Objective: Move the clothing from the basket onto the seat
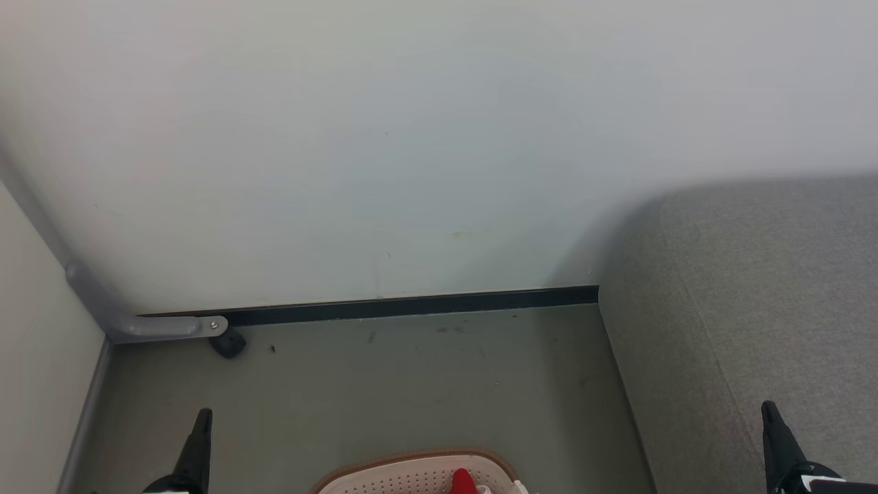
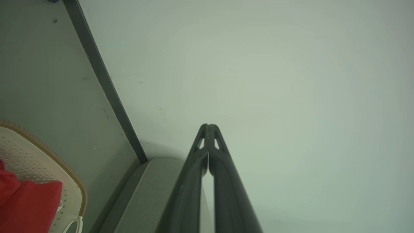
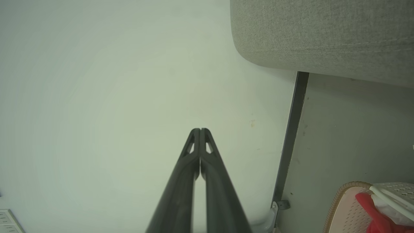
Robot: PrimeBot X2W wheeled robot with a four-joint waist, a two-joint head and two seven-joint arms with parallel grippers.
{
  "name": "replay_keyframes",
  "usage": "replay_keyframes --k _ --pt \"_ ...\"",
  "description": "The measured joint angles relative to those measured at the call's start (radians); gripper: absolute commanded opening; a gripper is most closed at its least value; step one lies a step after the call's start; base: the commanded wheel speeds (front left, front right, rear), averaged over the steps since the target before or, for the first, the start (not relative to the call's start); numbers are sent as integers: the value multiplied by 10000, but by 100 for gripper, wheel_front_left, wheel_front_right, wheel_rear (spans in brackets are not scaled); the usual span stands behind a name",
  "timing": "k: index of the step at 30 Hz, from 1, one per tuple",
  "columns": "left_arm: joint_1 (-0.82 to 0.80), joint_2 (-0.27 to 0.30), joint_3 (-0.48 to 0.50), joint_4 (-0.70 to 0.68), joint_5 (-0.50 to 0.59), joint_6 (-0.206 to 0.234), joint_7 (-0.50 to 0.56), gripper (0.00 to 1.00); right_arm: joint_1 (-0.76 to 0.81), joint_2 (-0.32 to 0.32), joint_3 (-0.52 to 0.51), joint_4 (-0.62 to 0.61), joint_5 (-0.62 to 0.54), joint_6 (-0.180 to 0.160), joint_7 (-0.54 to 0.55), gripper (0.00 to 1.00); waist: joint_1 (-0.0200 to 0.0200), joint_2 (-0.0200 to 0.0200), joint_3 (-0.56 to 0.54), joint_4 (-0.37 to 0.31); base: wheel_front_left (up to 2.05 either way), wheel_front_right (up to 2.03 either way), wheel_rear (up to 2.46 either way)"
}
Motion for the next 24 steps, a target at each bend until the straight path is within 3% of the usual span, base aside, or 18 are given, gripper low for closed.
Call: replay_keyframes --k 24 --pt "0 0 0 0 0 0 0 0 0 0 0 0 0 0 0 0 0 0 0 0 0 0 0"
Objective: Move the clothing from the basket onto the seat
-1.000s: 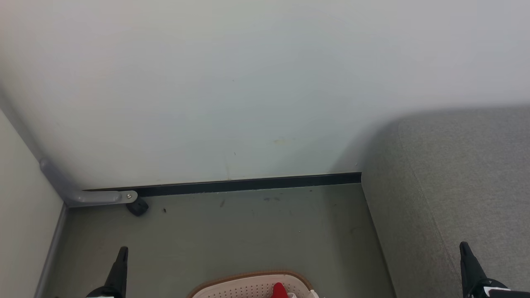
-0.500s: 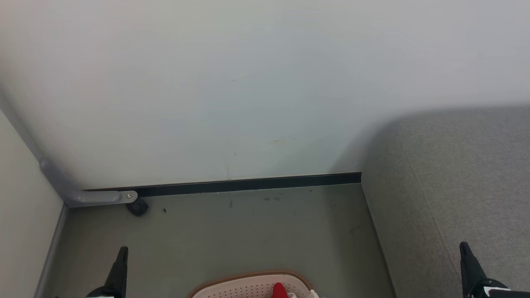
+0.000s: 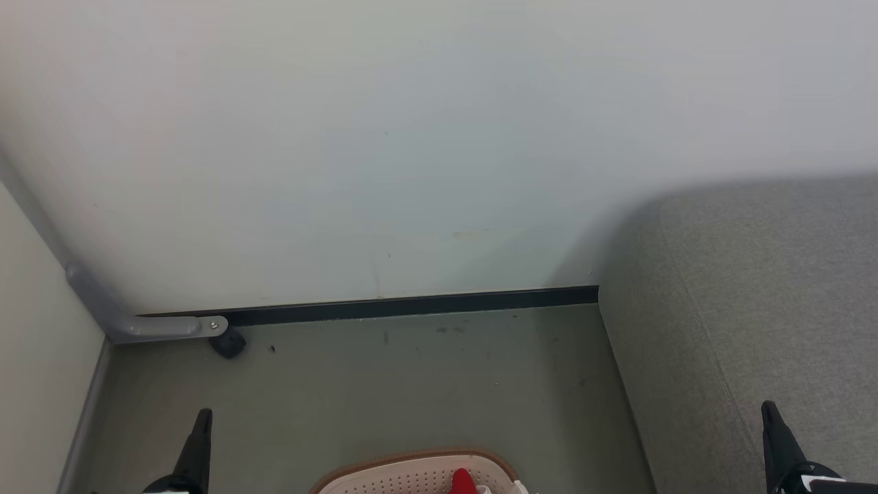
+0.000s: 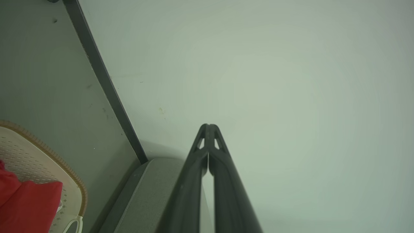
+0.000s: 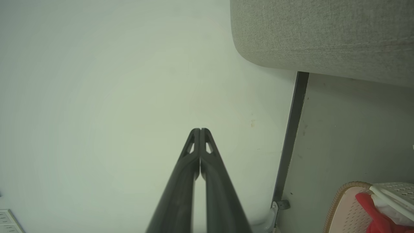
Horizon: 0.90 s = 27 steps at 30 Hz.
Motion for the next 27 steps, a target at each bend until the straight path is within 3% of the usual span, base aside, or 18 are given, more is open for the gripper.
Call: replay_keyframes --k 22,23,27 --pt "307 -105 -38 378 0 15 -2 0 272 111 33 380 -4 -12 0 0 0 0 0 0 0 0 0" --pt "407 -128 -46 495 0 15 -2 100 376 150 42 485 -4 -13 0 100 0 0 0 0 0 0 0" --pt "603 -138 -146 562 4 17 -92 100 528 201 184 579 -4 -13 -102 100 0 0 -1 1 0 0 0"
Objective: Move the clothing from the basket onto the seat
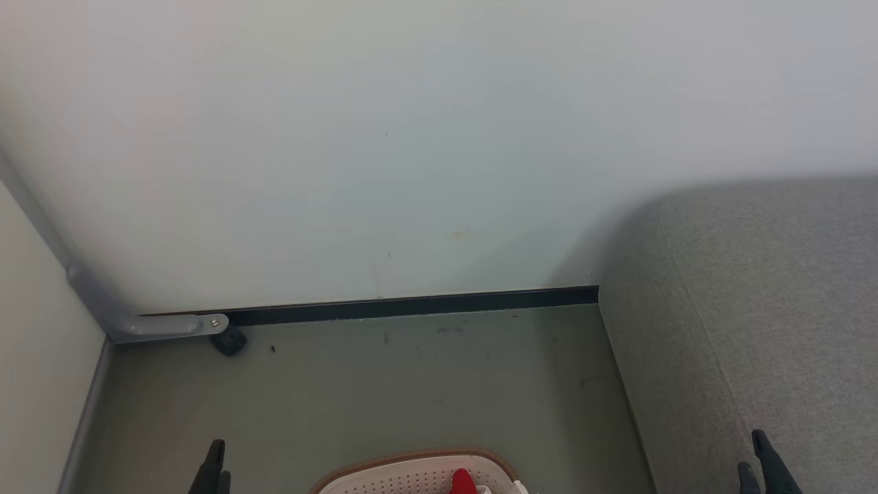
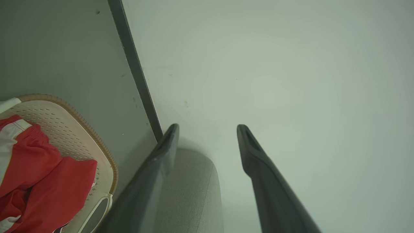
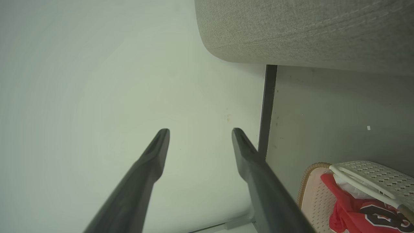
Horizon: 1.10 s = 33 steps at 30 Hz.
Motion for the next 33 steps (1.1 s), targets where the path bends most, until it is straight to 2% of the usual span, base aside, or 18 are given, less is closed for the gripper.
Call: replay_keyframes --k 13,23,33 --pt "-1 8 -387 -297 734 90 -462 100 -37 -6 401 -180 -508 -86 -451 100 -1 0 12 3 0 0 0" --pt "-3 29 -569 -650 2117 368 -823 100 -145 -82 826 -309 -2236 -481 -805 100 0 0 24 9 0 0 0" --pt "-3 232 -1011 -974 4079 713 -1208 100 -347 -466 1547 -456 -4025 -788 -1202 100 0 0 44 18 0 0 0"
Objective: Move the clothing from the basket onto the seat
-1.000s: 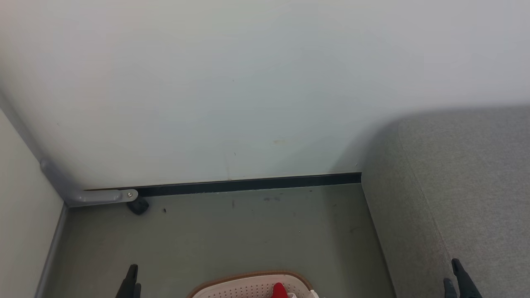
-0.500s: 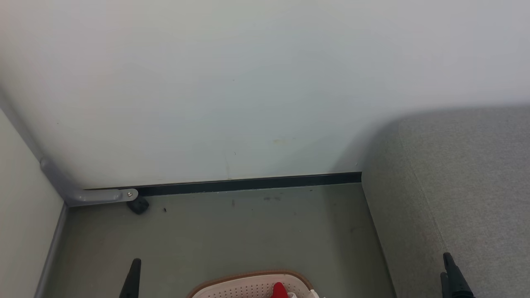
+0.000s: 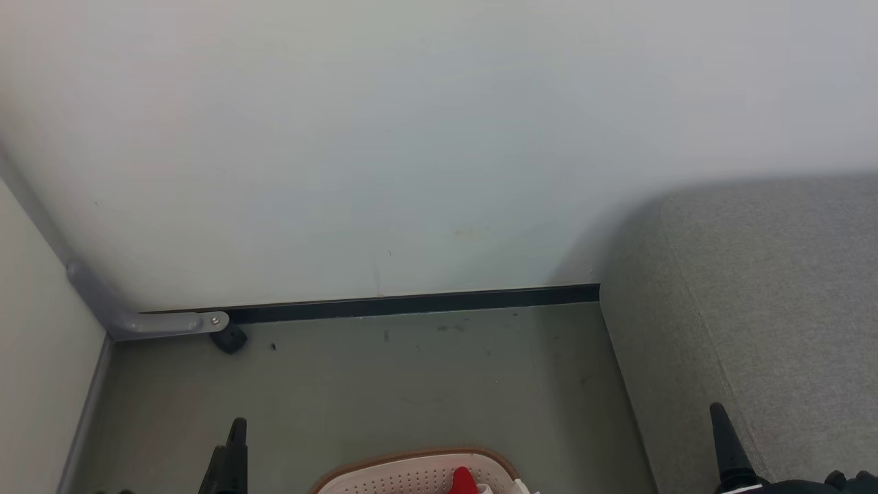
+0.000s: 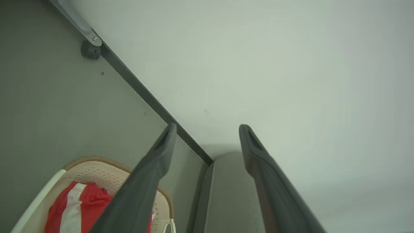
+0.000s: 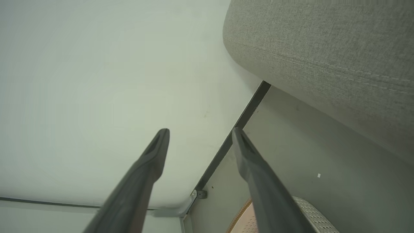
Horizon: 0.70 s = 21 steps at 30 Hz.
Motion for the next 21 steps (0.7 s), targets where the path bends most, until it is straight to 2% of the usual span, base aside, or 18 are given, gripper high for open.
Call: replay_keyframes --k 11,21 --pt "4 330 -604 -234 2548 368 -451 100 -210 -372 859 10 -2069 -328 -424 100 0 0 28 -14 0 0 0" --pt "25 460 -909 -334 4180 648 -757 100 -248 -600 1394 104 -3415 -527 -757 100 0 0 46 -15 0 0 0"
